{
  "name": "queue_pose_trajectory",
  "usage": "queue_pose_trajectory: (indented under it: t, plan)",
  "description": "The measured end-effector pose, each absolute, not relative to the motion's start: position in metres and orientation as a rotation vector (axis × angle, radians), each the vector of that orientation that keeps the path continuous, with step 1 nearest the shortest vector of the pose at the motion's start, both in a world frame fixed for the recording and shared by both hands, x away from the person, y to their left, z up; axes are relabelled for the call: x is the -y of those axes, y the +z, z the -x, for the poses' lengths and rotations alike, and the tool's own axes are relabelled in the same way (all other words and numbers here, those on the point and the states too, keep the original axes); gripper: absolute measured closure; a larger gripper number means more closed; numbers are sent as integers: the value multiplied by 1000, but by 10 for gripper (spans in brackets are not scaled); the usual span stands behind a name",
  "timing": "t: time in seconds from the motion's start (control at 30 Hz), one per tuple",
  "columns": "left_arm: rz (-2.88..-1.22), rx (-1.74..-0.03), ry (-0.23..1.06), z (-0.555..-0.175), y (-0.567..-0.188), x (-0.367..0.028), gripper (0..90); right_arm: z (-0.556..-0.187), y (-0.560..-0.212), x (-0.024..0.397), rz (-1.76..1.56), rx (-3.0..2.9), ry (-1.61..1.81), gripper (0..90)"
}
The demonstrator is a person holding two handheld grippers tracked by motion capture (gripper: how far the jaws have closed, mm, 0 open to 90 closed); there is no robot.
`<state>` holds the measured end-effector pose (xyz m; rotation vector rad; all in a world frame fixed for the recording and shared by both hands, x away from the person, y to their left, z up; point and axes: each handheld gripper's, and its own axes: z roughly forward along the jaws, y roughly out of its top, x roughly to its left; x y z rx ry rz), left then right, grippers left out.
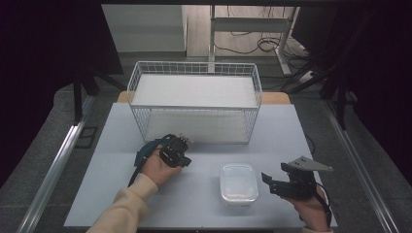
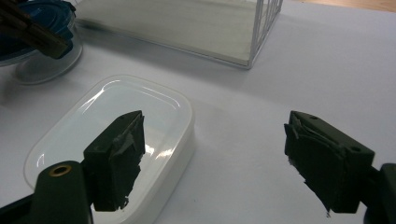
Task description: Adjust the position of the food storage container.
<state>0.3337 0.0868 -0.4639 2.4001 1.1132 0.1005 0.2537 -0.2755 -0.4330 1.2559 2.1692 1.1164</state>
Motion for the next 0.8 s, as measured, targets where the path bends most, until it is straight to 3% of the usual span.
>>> queue_pose_trajectory:
  t: [0.3,0.47,0.63,0.73,0.8]
  plan:
    - [-2314,-1097,139,-327,-454,-104,900,-251,-426,271,-1229,-2142,1156,201]
    - [-2094,-1092,186,-291,-422,-145,885,-248,-421,267,-1218,-2145,1176,201]
    - [-1980,-1119,234,-252,-414,-174,741,-248,-422,261,-1207,-2167,1171,201]
    - [-1983,-1159,237,-241,-416,-187,494,-248,-423,258,-1202,-2174,1176,199]
    - [-1954,-1200,249,-236,-418,-196,384,-248,-422,256,-1201,-2179,1179,197]
